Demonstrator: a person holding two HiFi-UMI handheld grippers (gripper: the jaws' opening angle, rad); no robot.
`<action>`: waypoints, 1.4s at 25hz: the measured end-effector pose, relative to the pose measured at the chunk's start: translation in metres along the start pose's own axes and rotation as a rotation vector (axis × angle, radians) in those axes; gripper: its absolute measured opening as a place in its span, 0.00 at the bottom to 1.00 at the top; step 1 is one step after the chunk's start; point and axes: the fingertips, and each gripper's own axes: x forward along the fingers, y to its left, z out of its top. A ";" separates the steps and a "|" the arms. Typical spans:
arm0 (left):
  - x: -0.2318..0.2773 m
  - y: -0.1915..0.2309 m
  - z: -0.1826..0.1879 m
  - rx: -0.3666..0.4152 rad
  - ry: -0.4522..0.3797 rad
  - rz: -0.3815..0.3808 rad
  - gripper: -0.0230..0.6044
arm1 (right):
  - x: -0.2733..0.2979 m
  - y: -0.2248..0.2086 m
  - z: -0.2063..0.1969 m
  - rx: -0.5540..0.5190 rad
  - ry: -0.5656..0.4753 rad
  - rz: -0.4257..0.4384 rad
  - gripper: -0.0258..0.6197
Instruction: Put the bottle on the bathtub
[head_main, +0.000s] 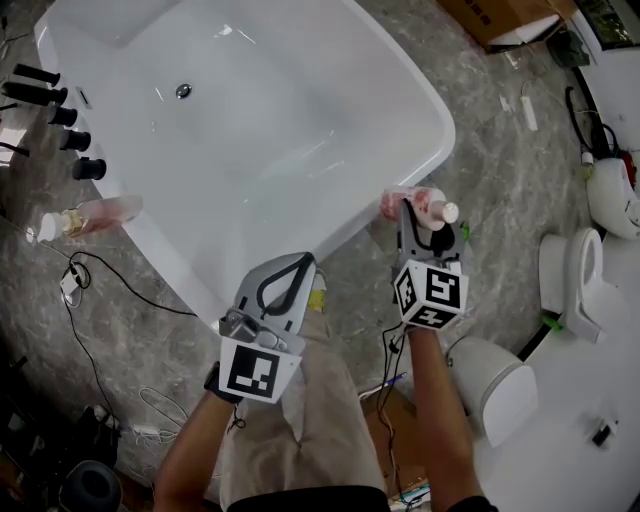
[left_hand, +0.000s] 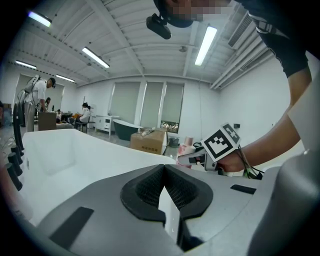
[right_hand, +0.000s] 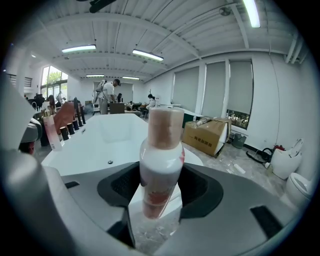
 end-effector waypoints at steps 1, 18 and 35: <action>0.001 -0.001 0.000 0.001 0.001 0.000 0.06 | 0.000 0.000 0.000 -0.004 -0.004 0.004 0.40; 0.009 -0.016 -0.001 -0.003 0.008 -0.013 0.06 | 0.017 0.004 0.004 -0.009 -0.037 0.011 0.40; 0.010 -0.014 0.001 -0.004 0.006 -0.021 0.06 | 0.021 -0.001 0.000 0.014 -0.010 -0.023 0.41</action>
